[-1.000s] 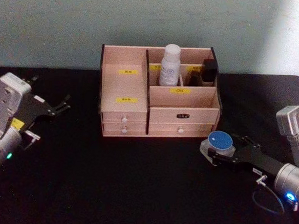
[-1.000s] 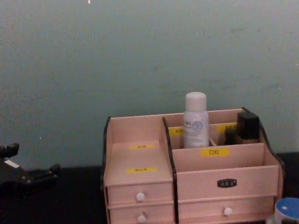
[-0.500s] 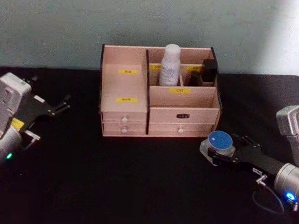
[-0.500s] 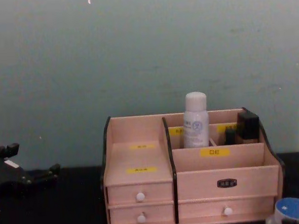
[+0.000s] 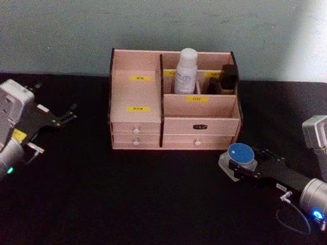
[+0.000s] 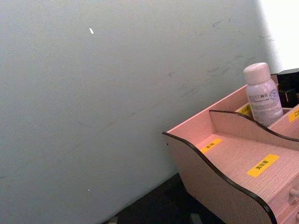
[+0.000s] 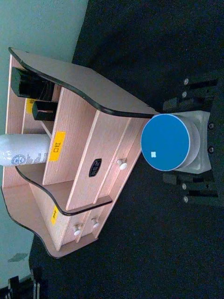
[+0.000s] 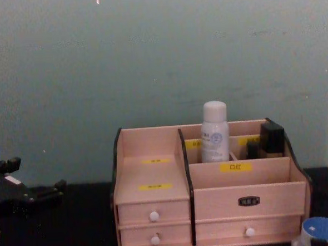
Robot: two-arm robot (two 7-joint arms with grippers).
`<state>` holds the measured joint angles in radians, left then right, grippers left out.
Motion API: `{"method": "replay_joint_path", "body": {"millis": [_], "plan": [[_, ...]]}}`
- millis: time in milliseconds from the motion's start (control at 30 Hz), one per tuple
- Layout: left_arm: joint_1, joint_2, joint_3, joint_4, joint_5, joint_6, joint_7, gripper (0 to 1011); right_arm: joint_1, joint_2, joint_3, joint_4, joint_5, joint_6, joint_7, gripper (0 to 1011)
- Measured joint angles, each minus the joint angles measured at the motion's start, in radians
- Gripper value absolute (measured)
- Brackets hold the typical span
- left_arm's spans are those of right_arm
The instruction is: Pick up the facial cleanser and watermelon frost from the table and place them into the tiered storage box.
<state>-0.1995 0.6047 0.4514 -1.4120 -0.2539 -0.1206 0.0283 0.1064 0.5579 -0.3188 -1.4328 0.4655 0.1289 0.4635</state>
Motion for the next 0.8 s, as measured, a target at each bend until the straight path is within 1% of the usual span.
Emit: {"method": "replay_joint_path", "body": {"millis": [100, 133, 167, 300, 800], "plan": [[0.000, 0.000, 0.000, 0.000, 0.000, 0.000, 0.000, 1001, 0.000, 0.000, 0.000, 0.000, 0.000, 0.000, 0.000, 789], [0.000, 0.000, 0.000, 0.000, 0.000, 0.000, 0.000, 1001, 0.000, 0.000, 0.000, 0.000, 0.000, 0.000, 0.000, 739], [0.000, 0.000, 0.000, 0.000, 0.000, 0.000, 0.000, 1001, 0.000, 0.000, 0.000, 0.000, 0.000, 0.000, 0.000, 728], [0.000, 0.000, 0.000, 0.000, 0.000, 0.000, 0.000, 1001, 0.000, 0.000, 0.000, 0.000, 0.000, 0.000, 0.000, 715], [0.000, 0.000, 0.000, 0.000, 0.000, 0.000, 0.000, 1001, 0.000, 0.000, 0.000, 0.000, 0.000, 0.000, 0.000, 715]]}}
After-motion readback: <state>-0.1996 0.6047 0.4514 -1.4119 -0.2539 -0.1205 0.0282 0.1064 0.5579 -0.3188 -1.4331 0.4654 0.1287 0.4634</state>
